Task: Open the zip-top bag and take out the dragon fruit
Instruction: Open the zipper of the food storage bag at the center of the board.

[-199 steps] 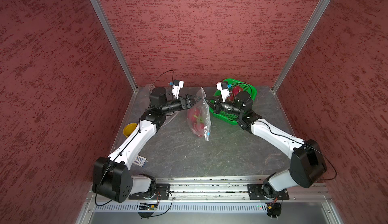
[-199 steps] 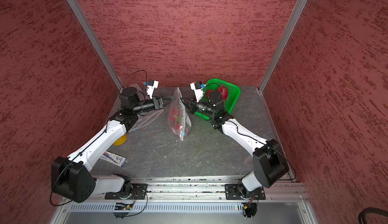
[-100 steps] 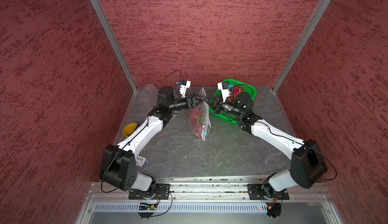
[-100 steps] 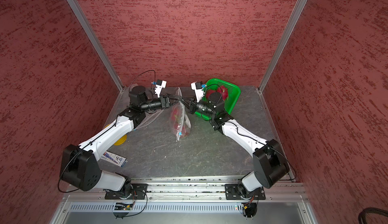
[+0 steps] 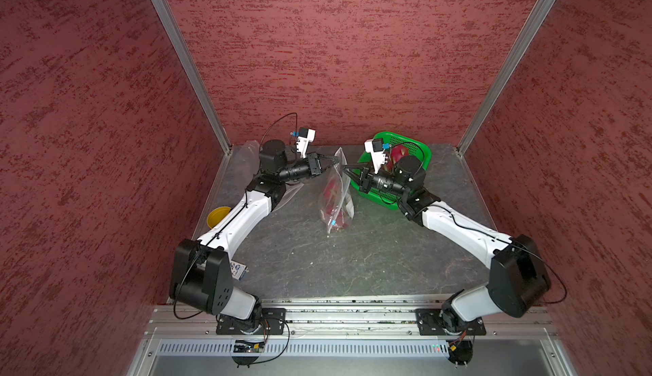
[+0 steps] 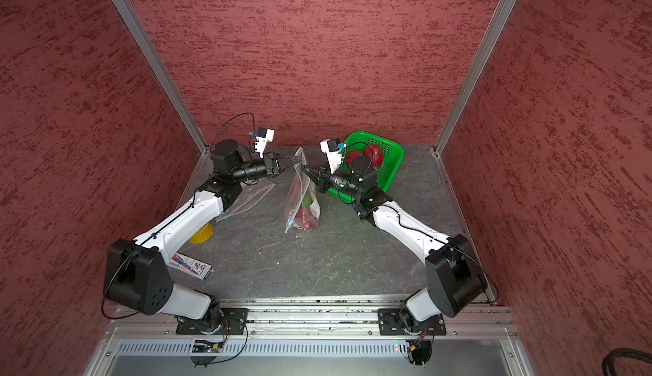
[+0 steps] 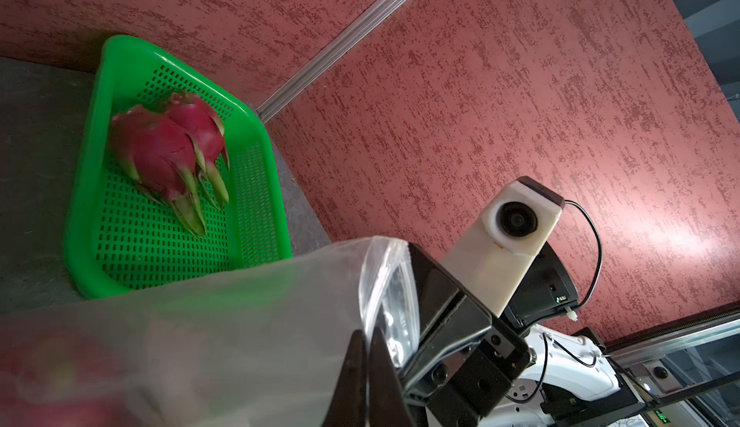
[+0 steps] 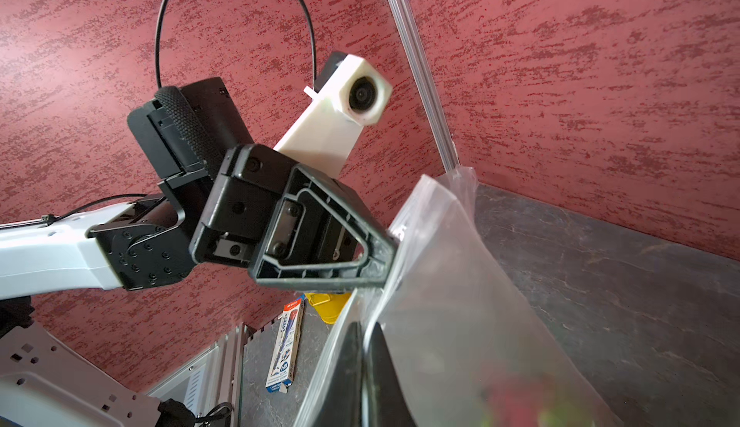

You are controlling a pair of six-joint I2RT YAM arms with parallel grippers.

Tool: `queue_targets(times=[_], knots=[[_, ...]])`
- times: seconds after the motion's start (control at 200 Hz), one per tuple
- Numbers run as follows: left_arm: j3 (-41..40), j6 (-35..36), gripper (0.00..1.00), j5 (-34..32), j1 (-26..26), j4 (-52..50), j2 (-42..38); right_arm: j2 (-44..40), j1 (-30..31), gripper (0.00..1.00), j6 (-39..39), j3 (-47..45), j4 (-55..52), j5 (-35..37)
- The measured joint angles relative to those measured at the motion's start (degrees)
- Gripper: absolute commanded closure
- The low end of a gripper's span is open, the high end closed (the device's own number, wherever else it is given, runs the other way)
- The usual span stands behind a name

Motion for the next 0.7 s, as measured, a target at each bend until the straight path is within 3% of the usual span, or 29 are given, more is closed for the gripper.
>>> queue_targets(times=[0.271, 0.481, 0.702], knots=[[-2.38, -0.5, 1.0, 2.95, 6.82, -2.6, -7.3, 0.83, 0.0, 1.0, 1.75, 0.55, 1.07, -1.49], [-1.92, -0.57, 1.0, 4.24, 8.0, -4.22, -13.64, 3.85, 0.55, 1.0, 8.55, 2.19, 9.07, -6.67], [1.44, 0.5, 1.0, 5.57, 7.89, -7.63, -12.37, 3.8, 0.63, 1.0, 9.18, 1.97, 9.75, -6.25]])
